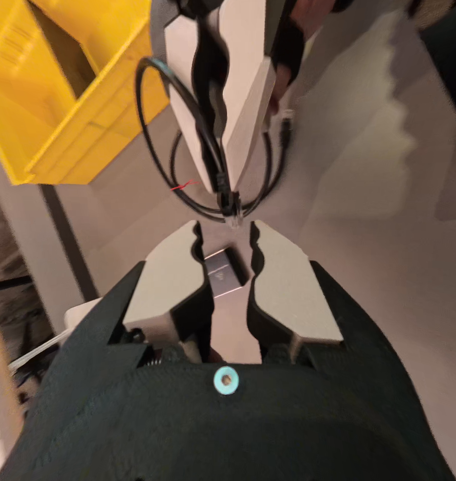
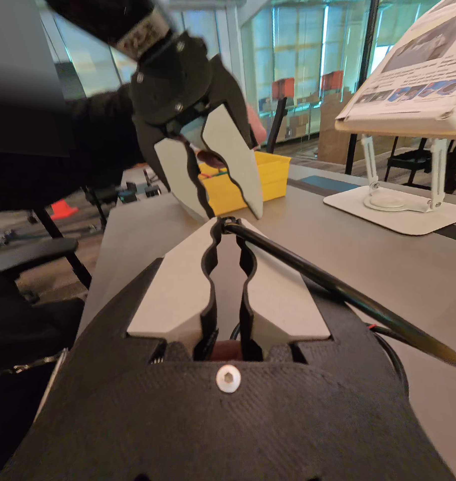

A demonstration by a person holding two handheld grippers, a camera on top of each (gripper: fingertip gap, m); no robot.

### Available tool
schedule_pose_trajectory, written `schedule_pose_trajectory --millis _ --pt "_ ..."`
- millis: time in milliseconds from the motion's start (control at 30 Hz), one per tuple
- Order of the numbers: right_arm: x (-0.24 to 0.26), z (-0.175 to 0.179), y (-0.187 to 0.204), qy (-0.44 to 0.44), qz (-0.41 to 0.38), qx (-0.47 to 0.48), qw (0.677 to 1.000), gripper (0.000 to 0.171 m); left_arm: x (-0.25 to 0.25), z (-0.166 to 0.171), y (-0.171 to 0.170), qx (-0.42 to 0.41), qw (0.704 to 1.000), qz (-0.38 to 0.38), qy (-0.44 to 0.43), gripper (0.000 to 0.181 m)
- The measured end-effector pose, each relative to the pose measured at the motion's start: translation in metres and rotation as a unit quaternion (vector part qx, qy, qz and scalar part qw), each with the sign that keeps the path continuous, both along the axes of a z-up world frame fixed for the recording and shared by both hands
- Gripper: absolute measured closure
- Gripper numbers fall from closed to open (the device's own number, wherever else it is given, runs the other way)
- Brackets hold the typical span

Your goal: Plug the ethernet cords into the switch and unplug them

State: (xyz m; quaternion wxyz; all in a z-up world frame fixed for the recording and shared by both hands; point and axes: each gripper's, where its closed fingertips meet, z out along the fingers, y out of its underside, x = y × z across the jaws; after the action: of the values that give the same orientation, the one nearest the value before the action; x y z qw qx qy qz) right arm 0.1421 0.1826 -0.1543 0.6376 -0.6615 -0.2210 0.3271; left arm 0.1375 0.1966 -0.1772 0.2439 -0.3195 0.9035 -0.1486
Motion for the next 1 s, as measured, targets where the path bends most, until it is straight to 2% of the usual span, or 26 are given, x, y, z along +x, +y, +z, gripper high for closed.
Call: schedule_pose_trajectory --millis 33,100,200,267,400,633,900,1000 --pt "0.005 0.005 0.000 0.020 -0.002 0.001 1.000 0.162 0.003 0.004 0.003 0.014 0.999 0.010 -0.032 0.139" --pt "0.014 0.016 -0.001 0.068 -0.001 0.000 0.998 0.162 0.009 0.015 -0.002 0.015 0.994 0.019 -0.108 0.131" --pt "0.024 0.032 -0.005 0.154 0.017 -0.003 0.988 0.162 0.023 0.034 0.003 0.101 0.963 0.033 -0.249 0.131" --pt "0.028 0.039 -0.008 0.196 0.029 -0.004 0.980 0.162 0.027 0.038 -0.005 0.133 0.945 0.024 -0.297 0.131" --pt "0.027 0.046 -0.013 0.238 0.054 -0.008 0.970 0.163 0.034 0.052 -0.014 0.166 0.915 0.030 -0.367 0.147" --pt "0.024 0.050 -0.019 0.286 0.093 -0.017 0.954 0.162 0.033 0.061 -0.030 0.165 0.899 -0.003 -0.406 0.168" --pt "0.021 0.052 -0.025 0.302 0.132 -0.027 0.944 0.161 0.029 0.063 -0.037 0.149 0.905 -0.025 -0.398 0.171" --pt "0.020 0.045 -0.023 0.276 0.136 -0.047 0.950 0.145 0.027 0.064 -0.039 0.147 0.912 -0.046 -0.381 0.172"
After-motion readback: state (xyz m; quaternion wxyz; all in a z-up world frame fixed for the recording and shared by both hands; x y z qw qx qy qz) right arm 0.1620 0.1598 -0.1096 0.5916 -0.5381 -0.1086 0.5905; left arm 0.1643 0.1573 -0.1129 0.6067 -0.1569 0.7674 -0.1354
